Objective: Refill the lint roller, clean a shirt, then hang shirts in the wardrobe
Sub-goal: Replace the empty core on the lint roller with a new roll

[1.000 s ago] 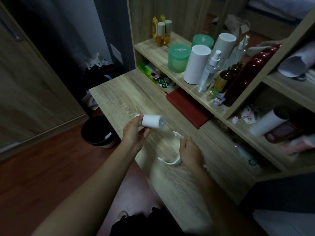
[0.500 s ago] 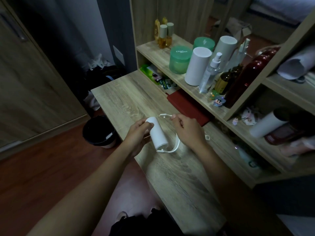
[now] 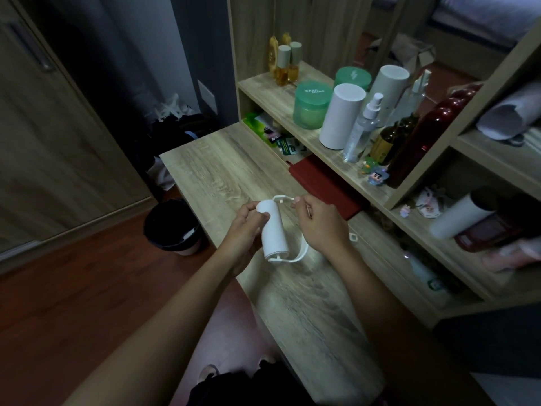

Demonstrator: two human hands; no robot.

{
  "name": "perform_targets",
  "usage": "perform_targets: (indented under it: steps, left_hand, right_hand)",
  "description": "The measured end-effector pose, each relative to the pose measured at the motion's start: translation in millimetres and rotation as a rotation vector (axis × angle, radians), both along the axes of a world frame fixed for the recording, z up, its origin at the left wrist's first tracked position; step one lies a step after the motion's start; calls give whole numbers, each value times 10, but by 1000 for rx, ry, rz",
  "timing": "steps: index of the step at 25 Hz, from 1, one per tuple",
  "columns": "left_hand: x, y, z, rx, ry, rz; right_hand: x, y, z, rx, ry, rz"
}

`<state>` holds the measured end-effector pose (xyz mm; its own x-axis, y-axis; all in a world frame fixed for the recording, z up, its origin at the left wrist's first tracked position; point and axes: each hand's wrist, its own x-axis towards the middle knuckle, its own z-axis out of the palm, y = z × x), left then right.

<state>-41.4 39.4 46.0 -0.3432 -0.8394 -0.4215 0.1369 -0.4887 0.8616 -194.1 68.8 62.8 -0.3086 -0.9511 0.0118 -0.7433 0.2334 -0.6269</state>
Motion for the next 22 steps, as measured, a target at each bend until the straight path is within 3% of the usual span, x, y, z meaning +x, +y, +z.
perform_targets:
  steps: [4, 7, 17, 22]
  left_hand:
    - [-72, 77, 85, 40, 59, -61]
    - [-128, 92, 107, 19, 58, 17]
    - [-62, 96, 180, -108, -97, 52]
    - [86, 42, 230, -184, -143, -30]
  right_hand:
    - [50, -11, 50, 2, -6, -27]
    - [99, -33, 80, 8, -10, -49]
    - [266, -151, 122, 58, 9, -37]
    - [230, -140, 76, 49, -197, 105]
